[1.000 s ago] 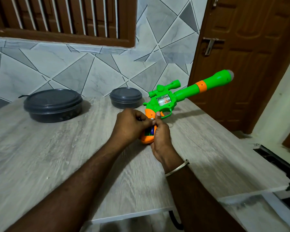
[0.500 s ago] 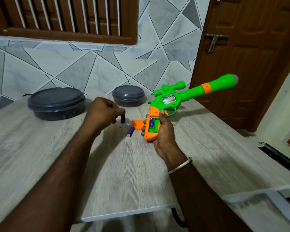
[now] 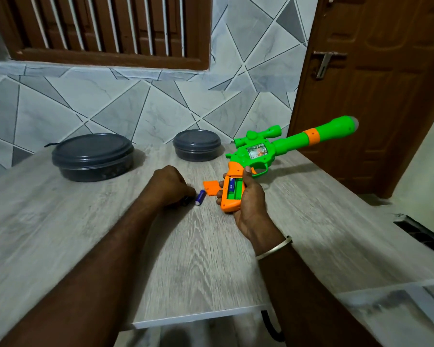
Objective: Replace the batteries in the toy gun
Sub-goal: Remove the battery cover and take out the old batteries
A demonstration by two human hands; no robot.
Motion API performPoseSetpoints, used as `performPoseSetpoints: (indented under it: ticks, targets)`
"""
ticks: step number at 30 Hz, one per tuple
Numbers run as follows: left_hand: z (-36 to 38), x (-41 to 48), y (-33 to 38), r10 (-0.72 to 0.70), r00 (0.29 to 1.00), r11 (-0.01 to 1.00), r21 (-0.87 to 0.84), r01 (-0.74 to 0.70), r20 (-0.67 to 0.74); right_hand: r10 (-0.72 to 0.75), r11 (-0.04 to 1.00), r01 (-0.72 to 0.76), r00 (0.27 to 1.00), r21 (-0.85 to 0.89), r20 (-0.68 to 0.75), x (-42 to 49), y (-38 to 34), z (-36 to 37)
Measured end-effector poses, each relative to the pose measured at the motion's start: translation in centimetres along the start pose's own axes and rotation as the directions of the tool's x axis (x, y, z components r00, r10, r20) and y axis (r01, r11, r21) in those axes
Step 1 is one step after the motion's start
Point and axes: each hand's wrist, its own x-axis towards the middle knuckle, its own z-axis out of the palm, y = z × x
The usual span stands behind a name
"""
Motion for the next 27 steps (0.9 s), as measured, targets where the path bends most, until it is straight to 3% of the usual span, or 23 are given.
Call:
performPoseSetpoints:
  ticks: [4, 8, 12, 16, 22, 27]
  targets:
    - [-0.3, -0.1, -0.1, 0.038, 0.998, 0.998, -0.056, -0.042, -0.054, 0.006, 1.0, -0.006, 1.0, 0.01, 0.005, -0.3, -0.2, 0.0]
    - [-0.5, -0.3, 0.0, 0.189, 0.959, 0.936, -0.257, -0.241, -0.211, 0.034, 0.999, -0.034, 0.999, 0.014, 0.016, -0.4, -0.2, 0.1]
    - [0.0, -1.5, 1.3, 0.36, 0.875, 0.698, -0.529, -0.483, -0.323, 0.044, 0.997, -0.046, 0.998, 0.056, 0.044, -0.4, -0.3, 0.0]
    - [0.7, -2.4, 3.1, 0.412, 0.83, 0.512, -0.658, -0.552, -0.375, 0.038, 0.997, -0.041, 0.998, 0.058, 0.057, -0.4, -0.2, 0.0]
    - [1.9, -2.9, 3.6, 0.469, 0.799, 0.494, -0.639, -0.59, -0.375, 0.012, 0.998, -0.016, 0.997, 0.056, 0.073, -0.4, -0.3, -0.2]
    - [1.5, -2.9, 3.3, 0.427, 0.79, 0.469, -0.639, -0.61, -0.44, -0.048, 0.999, 0.049, 0.997, -0.02, 0.058, -1.0, -0.3, -0.2]
